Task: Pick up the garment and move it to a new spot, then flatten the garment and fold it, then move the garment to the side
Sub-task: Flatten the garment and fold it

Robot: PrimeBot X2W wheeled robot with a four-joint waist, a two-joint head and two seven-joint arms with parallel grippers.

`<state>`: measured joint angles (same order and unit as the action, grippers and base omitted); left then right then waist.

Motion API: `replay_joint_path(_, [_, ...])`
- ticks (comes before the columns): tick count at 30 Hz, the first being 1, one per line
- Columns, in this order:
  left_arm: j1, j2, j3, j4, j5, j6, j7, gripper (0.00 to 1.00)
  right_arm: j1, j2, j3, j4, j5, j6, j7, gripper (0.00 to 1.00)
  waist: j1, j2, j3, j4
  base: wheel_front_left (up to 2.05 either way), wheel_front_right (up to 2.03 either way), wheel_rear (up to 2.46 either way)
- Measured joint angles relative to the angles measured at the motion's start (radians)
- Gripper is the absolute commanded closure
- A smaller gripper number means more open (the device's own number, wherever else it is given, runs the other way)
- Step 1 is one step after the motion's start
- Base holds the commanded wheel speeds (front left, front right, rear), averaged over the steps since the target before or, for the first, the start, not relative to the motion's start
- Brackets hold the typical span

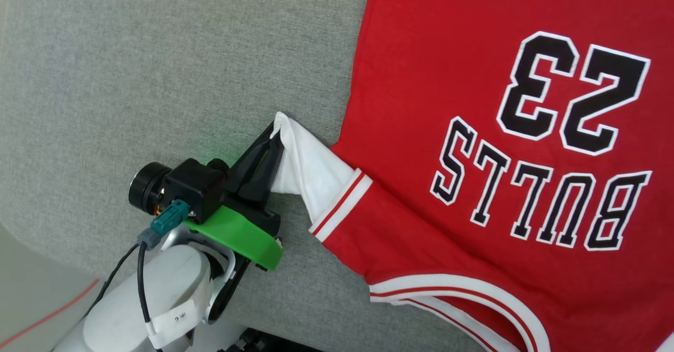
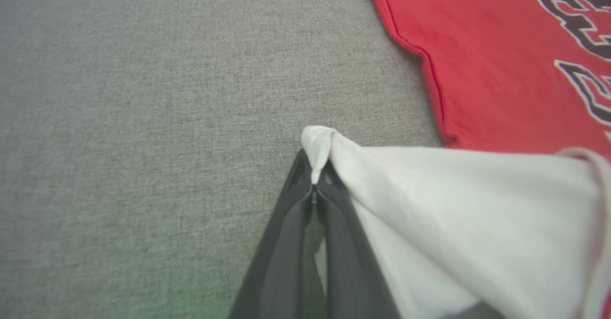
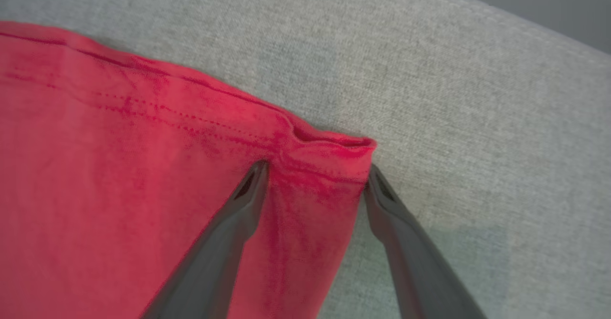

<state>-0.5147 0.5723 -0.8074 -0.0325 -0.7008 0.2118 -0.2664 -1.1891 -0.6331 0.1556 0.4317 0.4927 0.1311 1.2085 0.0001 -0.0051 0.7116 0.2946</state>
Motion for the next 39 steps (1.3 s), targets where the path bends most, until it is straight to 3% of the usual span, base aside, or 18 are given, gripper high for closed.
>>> replay_joint_path(3, [-0.002,-0.014,0.012,0.011,0.011,-0.020,-0.006,1.00,0.000,-0.014,-0.002,-0.020,0.005,0.000,0.000,1.00,0.0000,0.0000,0.014,0.012,0.00,0.00,0.00])
replay_joint_path(11, [0.007,-0.030,0.040,0.073,0.040,-0.042,-0.006,1.00,0.005,0.003,0.027,-0.020,0.004,0.000,-0.058,1.00,0.0001,0.0001,-0.029,-0.002,0.00,0.00,0.00])
replay_joint_path(19, [0.084,-0.016,0.054,0.128,0.039,-0.041,0.003,1.00,0.082,-0.016,0.125,-0.017,0.061,0.000,-0.147,1.00,0.0001,0.0000,-0.140,-0.035,0.00,0.00,0.00])
replay_joint_path(28, [0.181,-0.007,0.053,0.156,0.010,-0.017,0.005,1.00,0.306,-0.185,0.267,-0.155,0.222,0.000,-0.220,1.00,-0.0001,0.0001,-0.293,-0.096,0.00,0.00,0.00])
replay_joint_path(39, [0.295,0.028,0.076,0.147,-0.033,0.029,0.005,1.00,0.721,-0.315,0.287,-0.331,0.349,0.000,-0.352,1.00,-0.0001,0.0001,-0.435,-0.191,0.00,0.00,0.00])
